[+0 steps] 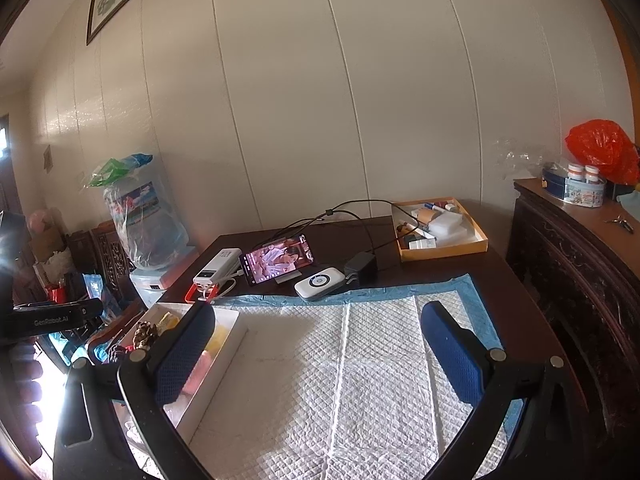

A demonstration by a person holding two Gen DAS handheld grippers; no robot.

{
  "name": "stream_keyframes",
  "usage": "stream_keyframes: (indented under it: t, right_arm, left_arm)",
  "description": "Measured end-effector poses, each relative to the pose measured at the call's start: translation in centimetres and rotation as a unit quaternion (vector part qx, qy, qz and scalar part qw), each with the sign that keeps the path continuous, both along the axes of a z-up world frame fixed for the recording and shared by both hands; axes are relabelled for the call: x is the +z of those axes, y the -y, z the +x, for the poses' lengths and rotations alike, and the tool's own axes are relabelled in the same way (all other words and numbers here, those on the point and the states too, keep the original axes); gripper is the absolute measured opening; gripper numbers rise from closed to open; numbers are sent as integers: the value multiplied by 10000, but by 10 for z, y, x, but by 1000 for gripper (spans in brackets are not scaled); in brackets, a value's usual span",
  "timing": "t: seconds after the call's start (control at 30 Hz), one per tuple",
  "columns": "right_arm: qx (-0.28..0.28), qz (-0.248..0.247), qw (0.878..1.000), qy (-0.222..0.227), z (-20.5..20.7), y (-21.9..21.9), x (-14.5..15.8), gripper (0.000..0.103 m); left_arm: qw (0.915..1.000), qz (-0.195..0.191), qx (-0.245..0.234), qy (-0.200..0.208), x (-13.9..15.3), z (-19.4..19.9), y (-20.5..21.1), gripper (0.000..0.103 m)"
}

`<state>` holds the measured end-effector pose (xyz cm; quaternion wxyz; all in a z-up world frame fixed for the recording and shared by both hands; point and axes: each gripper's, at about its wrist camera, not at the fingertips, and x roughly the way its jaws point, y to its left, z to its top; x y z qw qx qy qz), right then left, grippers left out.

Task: Organize soft objects

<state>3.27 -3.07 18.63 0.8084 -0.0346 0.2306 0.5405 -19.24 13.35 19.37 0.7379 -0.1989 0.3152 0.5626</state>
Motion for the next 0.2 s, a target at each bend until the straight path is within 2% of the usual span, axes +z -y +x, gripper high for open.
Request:
stream_keyframes:
  t: [0.2]
  right_arm:
    - [-90, -43, 9999, -38, 9, 5, -3, 103]
  left_arm:
    - [9995, 29, -303, 36, -4, 19, 5, 103]
